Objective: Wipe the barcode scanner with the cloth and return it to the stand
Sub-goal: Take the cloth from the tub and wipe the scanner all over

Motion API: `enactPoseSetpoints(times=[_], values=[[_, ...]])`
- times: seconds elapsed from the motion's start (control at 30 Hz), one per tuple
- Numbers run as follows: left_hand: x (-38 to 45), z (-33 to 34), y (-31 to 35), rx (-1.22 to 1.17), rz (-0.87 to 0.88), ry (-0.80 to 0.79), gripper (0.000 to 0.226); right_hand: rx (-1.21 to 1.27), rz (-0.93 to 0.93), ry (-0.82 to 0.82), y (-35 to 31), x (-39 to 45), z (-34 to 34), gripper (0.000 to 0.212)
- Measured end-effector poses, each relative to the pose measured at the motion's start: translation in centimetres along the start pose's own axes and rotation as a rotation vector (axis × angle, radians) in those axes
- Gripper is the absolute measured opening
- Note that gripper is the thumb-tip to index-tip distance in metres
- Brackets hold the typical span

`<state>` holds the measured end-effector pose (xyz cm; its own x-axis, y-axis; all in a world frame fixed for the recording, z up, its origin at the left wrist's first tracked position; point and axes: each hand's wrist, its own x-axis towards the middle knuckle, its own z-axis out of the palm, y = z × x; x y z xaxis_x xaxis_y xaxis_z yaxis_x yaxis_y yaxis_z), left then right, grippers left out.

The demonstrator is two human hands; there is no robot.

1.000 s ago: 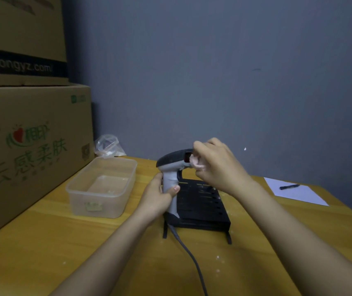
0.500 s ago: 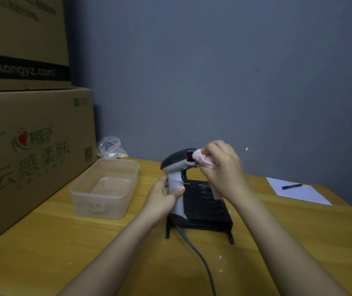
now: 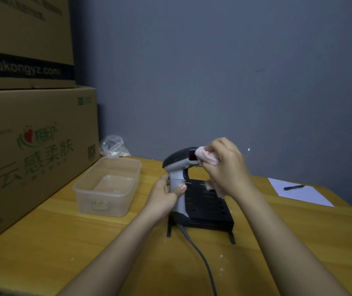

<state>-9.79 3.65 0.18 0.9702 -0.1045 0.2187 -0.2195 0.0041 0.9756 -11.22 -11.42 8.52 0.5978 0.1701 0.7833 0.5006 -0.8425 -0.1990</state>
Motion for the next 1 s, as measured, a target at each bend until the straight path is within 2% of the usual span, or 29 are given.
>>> enactPoseSetpoints(times=[0.07,0.17,0.27,0.33,0.4,0.5,0.6,0.7,0.83,0.93,1.0], values=[[-0.1,-0.1,-0.1,0.007,-0.001,-0.005,0.026,-0.099,0.017,-0.007,0.6,0.2,-0.5,0.014],[0.0,0.0,-0.2,0.009,0.002,-0.002,0.027,-0.181,-0.134,0.005,0.1,0.1,-0.6,0.013],[0.1,-0.1,-0.1,-0.043,0.004,0.043,0.027,-0.177,-0.274,-0.122,0.4,-0.2,-0.5,0.014],[0.1,-0.5,-0.3,-0.051,-0.013,0.054,0.027,-0.129,-0.259,-0.223,0.9,0.0,-1.5,0.025],[0.1,-0.7,-0.7,-0.037,-0.031,0.047,0.028,-0.079,-0.19,-0.255,0.6,0.3,-2.2,0.028],[0.2,-0.5,-0.6,-0.044,-0.016,0.046,0.028,-0.066,-0.099,-0.143,-0.1,0.5,-1.4,0.025],[0.3,-0.5,-0.6,-0.046,-0.012,0.046,0.028,-0.086,0.014,-0.165,-0.1,-0.4,-0.8,0.022],[0.2,-0.6,-0.7,-0.043,-0.018,0.034,0.029,0.046,0.04,-0.014,-0.7,-1.0,-0.7,0.021],[0.2,-0.9,-0.6,-0.047,-0.02,0.032,0.028,-0.014,0.11,-0.094,-0.1,-1.5,-0.4,0.014],[0.3,-0.9,-0.7,0.0,-0.019,0.005,0.025,0.087,0.038,0.082,-0.9,-1.5,-0.6,0.02],[0.1,-0.7,-0.6,-0.031,-0.018,0.006,0.023,0.112,-0.032,0.054,-1.1,-1.7,0.1,0.025]])
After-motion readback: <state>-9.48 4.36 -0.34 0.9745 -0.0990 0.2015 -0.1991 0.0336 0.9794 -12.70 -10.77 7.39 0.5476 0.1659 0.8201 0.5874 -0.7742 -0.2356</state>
